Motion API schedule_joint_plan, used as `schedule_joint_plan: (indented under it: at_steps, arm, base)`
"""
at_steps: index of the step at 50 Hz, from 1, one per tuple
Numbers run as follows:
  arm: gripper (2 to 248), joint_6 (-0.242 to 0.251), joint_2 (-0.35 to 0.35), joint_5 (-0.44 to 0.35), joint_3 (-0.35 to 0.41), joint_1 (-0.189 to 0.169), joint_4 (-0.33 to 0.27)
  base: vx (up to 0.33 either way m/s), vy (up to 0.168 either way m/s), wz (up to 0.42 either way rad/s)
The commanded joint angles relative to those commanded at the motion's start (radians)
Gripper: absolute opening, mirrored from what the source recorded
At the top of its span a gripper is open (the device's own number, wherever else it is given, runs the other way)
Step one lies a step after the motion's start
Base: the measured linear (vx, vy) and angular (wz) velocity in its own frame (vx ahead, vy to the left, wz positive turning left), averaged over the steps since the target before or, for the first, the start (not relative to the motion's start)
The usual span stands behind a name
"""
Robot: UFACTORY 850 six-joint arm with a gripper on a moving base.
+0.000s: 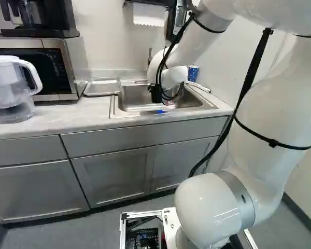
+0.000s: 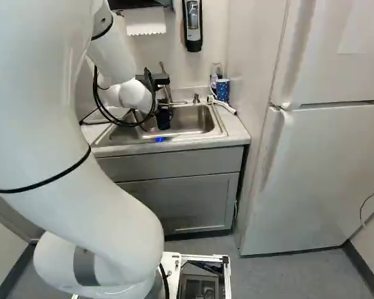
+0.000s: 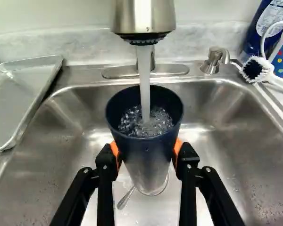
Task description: Rinse the cup and place it in the tray
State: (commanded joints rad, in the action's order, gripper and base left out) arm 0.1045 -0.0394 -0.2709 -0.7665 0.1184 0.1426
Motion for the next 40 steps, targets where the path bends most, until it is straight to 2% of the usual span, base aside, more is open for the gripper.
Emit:
schedule_joint_plan:
  at_steps: [40]
  arm:
    - [123,0.000,0.000,0.000,0.000,0.000,0.000]
  base:
    - [0.000,0.000,0.000]
